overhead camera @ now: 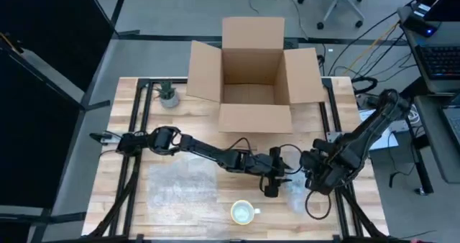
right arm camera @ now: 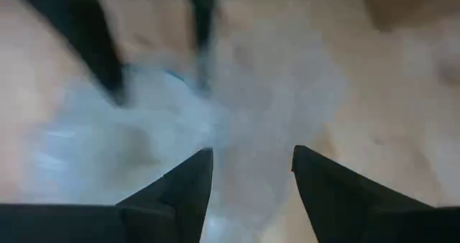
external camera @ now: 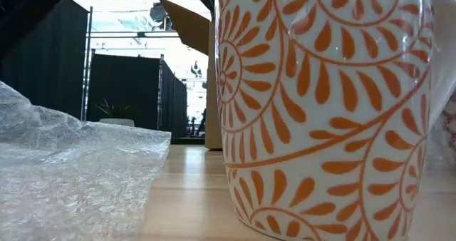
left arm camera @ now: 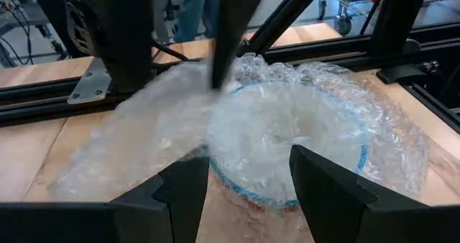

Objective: Wrap mug
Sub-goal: Wrap the red patterned mug with bubble wrap

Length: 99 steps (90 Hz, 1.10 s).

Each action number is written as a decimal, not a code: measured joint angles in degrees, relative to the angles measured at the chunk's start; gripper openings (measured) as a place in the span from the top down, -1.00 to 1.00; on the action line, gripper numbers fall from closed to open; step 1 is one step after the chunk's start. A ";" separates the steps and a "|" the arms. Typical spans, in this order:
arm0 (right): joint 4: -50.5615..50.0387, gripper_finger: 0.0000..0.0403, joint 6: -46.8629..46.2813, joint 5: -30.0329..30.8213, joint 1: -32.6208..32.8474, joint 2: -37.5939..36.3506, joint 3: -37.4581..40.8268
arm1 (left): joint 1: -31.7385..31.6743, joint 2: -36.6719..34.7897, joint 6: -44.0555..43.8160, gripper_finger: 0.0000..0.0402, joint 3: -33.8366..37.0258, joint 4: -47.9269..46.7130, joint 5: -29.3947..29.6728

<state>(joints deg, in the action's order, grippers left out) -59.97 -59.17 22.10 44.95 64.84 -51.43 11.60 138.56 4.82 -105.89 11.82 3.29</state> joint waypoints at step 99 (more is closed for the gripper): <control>16.07 0.11 4.41 -11.16 -0.37 8.24 6.13 | 0.00 -1.22 0.05 0.07 0.05 -1.39 0.33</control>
<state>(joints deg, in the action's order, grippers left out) -43.90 -54.76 10.95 44.58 73.08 -45.29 11.60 137.34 4.87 -105.83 10.43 3.62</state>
